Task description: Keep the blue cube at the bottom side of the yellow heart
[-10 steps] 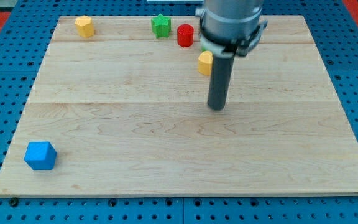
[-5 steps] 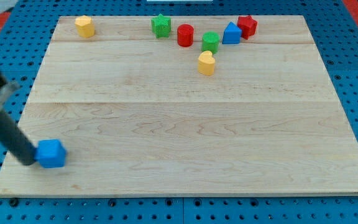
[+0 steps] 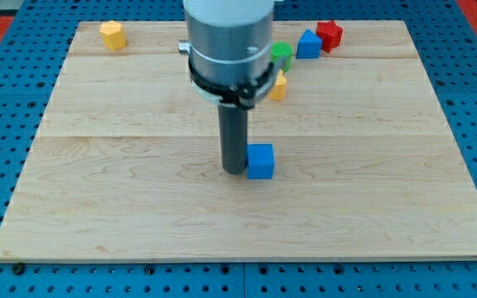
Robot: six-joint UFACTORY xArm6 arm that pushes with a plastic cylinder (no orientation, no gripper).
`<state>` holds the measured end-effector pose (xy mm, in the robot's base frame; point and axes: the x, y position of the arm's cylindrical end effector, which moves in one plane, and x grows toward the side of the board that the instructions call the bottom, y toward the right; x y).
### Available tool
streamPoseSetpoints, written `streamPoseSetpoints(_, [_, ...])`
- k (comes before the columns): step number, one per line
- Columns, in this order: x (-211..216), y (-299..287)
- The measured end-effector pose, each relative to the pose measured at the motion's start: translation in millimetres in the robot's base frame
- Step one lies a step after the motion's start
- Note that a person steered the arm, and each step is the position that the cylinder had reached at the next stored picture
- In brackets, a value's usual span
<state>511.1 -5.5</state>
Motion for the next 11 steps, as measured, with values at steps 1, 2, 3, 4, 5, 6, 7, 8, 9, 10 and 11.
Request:
streamPoseSetpoints(1, [19, 13])
streamPoseSetpoints(2, [2, 38])
streamPoseSetpoints(3, [-35, 53])
streamPoseSetpoints(4, [-37, 88])
streamPoseSetpoints(5, [-43, 107])
streamPoseSetpoints(6, [-70, 107])
streamPoseSetpoints(7, [-82, 107])
streamPoseSetpoints(8, [-89, 102])
streamPoseSetpoints(9, [-78, 120])
streamPoseSetpoints(10, [-54, 145])
streamPoseSetpoints(11, [-63, 100])
